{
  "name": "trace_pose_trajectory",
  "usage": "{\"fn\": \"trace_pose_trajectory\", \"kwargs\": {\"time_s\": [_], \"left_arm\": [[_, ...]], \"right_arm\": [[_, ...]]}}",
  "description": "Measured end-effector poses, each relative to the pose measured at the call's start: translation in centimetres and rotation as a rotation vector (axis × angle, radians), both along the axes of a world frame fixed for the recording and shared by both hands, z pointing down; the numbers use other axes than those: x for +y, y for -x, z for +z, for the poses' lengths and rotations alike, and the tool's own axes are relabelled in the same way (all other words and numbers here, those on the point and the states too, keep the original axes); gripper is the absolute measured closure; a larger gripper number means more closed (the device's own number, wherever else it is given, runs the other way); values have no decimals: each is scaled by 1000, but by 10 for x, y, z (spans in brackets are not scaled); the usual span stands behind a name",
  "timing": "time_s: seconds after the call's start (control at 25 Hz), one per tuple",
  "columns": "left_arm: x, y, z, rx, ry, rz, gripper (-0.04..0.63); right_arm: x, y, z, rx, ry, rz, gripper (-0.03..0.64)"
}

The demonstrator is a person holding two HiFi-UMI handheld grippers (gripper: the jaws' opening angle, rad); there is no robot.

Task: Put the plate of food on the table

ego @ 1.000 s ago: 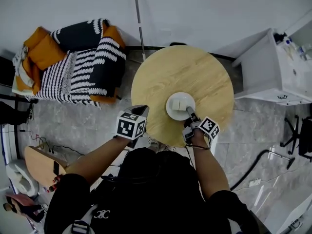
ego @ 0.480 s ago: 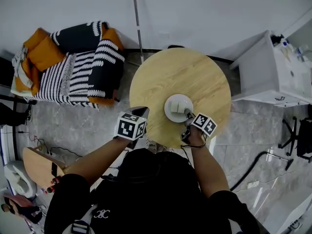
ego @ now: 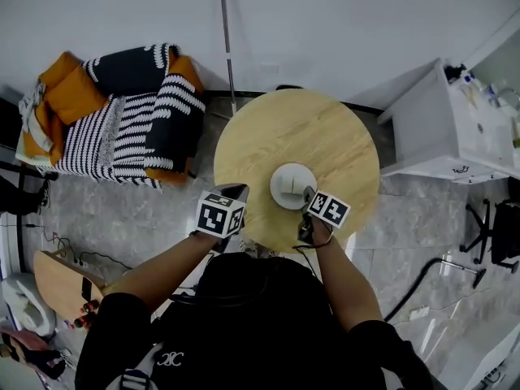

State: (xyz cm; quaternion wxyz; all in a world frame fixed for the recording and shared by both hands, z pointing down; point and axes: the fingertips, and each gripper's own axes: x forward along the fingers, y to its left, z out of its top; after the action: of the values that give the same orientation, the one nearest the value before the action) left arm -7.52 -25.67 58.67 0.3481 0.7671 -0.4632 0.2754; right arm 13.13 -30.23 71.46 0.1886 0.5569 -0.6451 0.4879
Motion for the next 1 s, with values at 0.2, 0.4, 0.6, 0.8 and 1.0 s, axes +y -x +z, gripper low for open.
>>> {"fn": "trace_pose_trajectory", "kwargs": {"time_s": [0.2,0.4,0.6,0.8,1.0], "left_arm": [[-3,0,0,1,-6,12,591],[-10,-7,-2,12,-25,29,591],[-20,-18,-7,29,-49,54,591],[-29,-26,-13,39,-95,80,591],[-40,-34,-34,21,-222,132,591]], "right_arm": [[1,-15,-12,-1,-53,42,493],[2,-30,-38,38,-154,46,607],[-1,-21,-76,77,-318,-66,607],[-4,-10,-125,163,-496,-151,607],[-9,1,-183,231,-669,-195,609]]}}
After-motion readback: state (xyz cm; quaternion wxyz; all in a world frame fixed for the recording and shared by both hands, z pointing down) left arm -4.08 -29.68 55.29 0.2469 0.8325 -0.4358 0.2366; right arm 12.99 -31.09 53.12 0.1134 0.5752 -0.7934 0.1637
